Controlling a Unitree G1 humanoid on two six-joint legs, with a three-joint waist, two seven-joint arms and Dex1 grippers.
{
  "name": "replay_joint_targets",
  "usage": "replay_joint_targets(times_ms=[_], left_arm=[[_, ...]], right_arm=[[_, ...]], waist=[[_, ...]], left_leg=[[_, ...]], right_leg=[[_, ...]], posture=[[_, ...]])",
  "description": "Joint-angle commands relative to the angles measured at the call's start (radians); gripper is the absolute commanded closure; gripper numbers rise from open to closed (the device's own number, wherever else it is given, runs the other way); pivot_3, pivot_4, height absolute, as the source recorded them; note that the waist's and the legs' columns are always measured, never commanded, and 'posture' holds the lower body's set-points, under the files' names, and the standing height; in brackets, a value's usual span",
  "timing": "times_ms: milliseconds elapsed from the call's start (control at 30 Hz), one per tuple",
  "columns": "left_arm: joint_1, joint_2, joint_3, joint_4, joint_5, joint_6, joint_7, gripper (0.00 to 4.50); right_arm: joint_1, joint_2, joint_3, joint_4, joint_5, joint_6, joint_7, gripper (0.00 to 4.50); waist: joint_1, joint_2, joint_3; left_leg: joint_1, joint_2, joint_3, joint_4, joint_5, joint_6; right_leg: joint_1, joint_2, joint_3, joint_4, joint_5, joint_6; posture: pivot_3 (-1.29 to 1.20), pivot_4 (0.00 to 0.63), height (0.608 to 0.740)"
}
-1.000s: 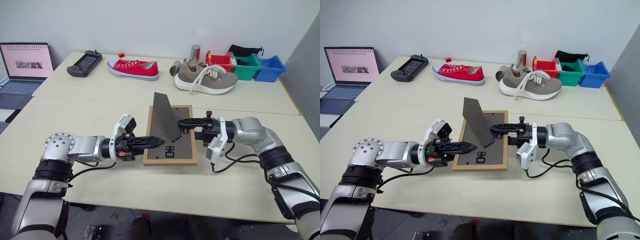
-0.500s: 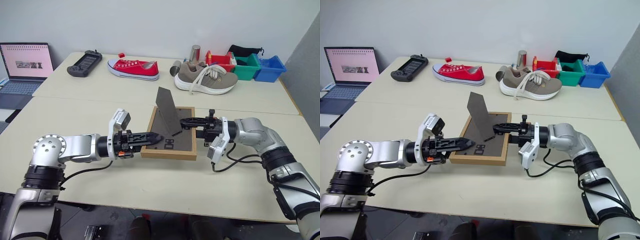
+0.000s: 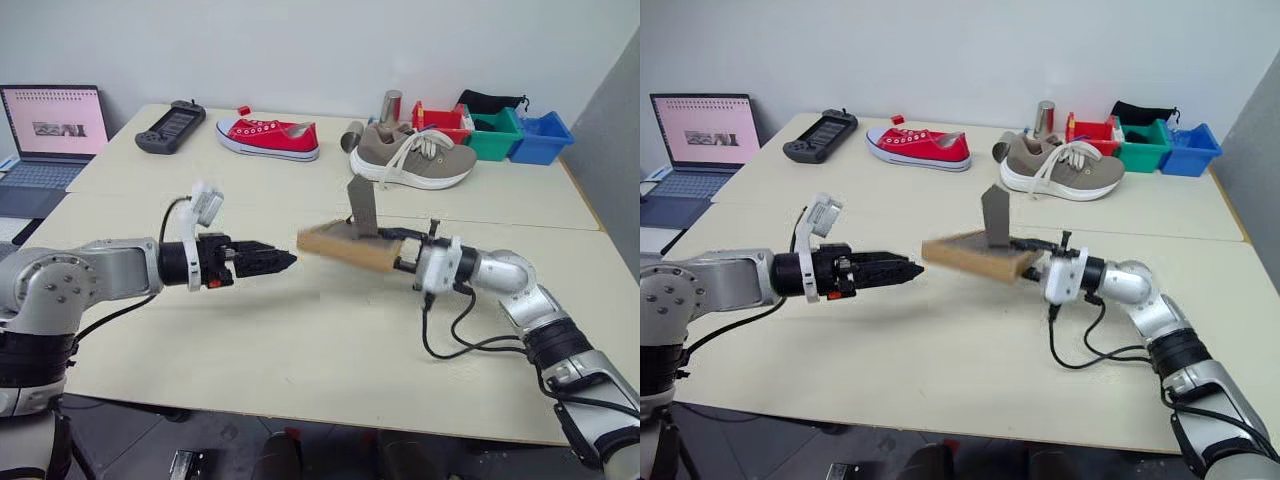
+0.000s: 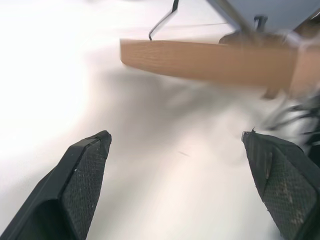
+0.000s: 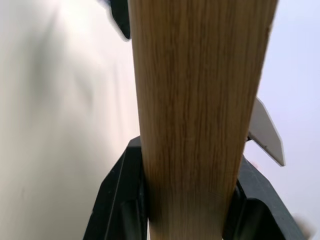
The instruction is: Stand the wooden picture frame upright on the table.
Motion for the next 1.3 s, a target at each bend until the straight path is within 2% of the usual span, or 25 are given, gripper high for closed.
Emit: replay_joint_targets(times_ms=[33, 200, 367, 567, 833, 900, 967, 1100, 1233, 1300], left_arm=[[0.044, -0.021, 0.040, -0.058, 0.191, -0.200, -0.042, 0.00], [0.159, -0.114, 0.044, -0.110, 0.326, -0.270, 0.041, 0.00], [0.251, -0.195, 0.090, -0.205, 0.346, -0.261, 0.099, 0.00], [0.313, -0.229, 0.119, -0.258, 0.410, -0.276, 0.134, 0.00], [0.318, -0.265, 0.137, -0.249, 0.450, -0.275, 0.141, 0.00], [0.315, -0.269, 0.129, -0.239, 0.465, -0.281, 0.132, 0.00], [0.309, -0.274, 0.128, -0.232, 0.473, -0.282, 0.123, 0.00], [0.289, -0.282, 0.126, -0.211, 0.487, -0.284, 0.106, 0.00], [0.270, -0.289, 0.110, -0.181, 0.499, -0.289, 0.076, 0.00], [0.265, -0.290, 0.109, -0.173, 0.497, -0.277, 0.064, 0.00]], right_arm=[[-0.063, 0.031, -0.085, -0.052, 0.168, 0.339, 0.047, 3.17], [-0.179, 0.131, -0.161, 0.131, 0.213, 0.544, 0.064, 3.17], [-0.292, 0.240, -0.243, 0.339, 0.261, 0.683, 0.125, 3.17], [-0.324, 0.307, -0.278, 0.522, 0.212, 0.644, 0.177, 3.17], [-0.245, 0.310, -0.268, 0.540, 0.138, 0.604, 0.235, 3.17], [-0.234, 0.312, -0.273, 0.537, 0.129, 0.612, 0.231, 2.49], [-0.226, 0.313, -0.276, 0.534, 0.121, 0.620, 0.227, 2.16], [-0.207, 0.306, -0.280, 0.512, 0.104, 0.633, 0.237, 1.22], [-0.155, 0.257, -0.271, 0.430, 0.085, 0.650, 0.245, 0.31], [-0.113, 0.222, -0.265, 0.360, 0.080, 0.675, 0.258, 0.01]], waist=[[0.004, 0.000, 0.000], [0.007, 0.000, 0.000], [0.009, 0.000, 0.000], [0.008, 0.000, 0.000], [0.008, 0.000, 0.000], [0.008, 0.000, 0.000], [0.008, 0.000, 0.000], [0.008, 0.000, 0.000], [0.008, 0.000, 0.000], [0.008, 0.000, 0.000]], left_leg=[[0.000, 0.000, 0.000, 0.000, 0.000, 0.000], [0.000, -0.001, 0.002, -0.001, -0.002, 0.004], [-0.003, 0.000, 0.001, -0.001, -0.002, 0.004], [-0.002, -0.001, 0.001, -0.002, -0.002, 0.004], [-0.002, -0.001, 0.001, -0.002, -0.002, 0.004], [-0.002, -0.001, 0.001, -0.001, -0.002, 0.004], [-0.002, -0.001, 0.001, -0.001, -0.002, 0.004], [-0.002, -0.001, 0.001, -0.001, -0.002, 0.004], [-0.002, -0.001, 0.001, -0.001, -0.002, 0.004], [-0.002, -0.001, 0.001, -0.002, -0.002, 0.004]], right_leg=[[0.000, 0.000, 0.000, 0.000, 0.000, 0.000], [-0.001, 0.000, 0.000, -0.001, 0.000, 0.000], [-0.003, 0.000, 0.000, -0.001, 0.000, 0.000], [-0.003, -0.001, 0.000, -0.001, 0.000, 0.000], [-0.003, -0.001, 0.000, -0.001, 0.000, 0.000], [-0.003, -0.001, 0.000, -0.001, 0.000, 0.000], [-0.003, 0.000, -0.001, -0.001, 0.000, 0.000], [-0.003, 0.000, 0.000, -0.001, 0.000, 0.000], [-0.003, 0.000, 0.000, -0.001, 0.000, 0.000], [-0.003, 0.000, 0.000, -0.001, 0.000, 0.000]], posture=[[0.00, 0.150, 0.740], [0.00, 0.150, 0.740], [0.00, 0.150, 0.740], [0.00, 0.150, 0.740], [0.00, 0.150, 0.740], [0.00, 0.150, 0.740], [0.00, 0.150, 0.740], [0.00, 0.150, 0.740], [0.00, 0.150, 0.740], [0.00, 0.150, 0.740]])
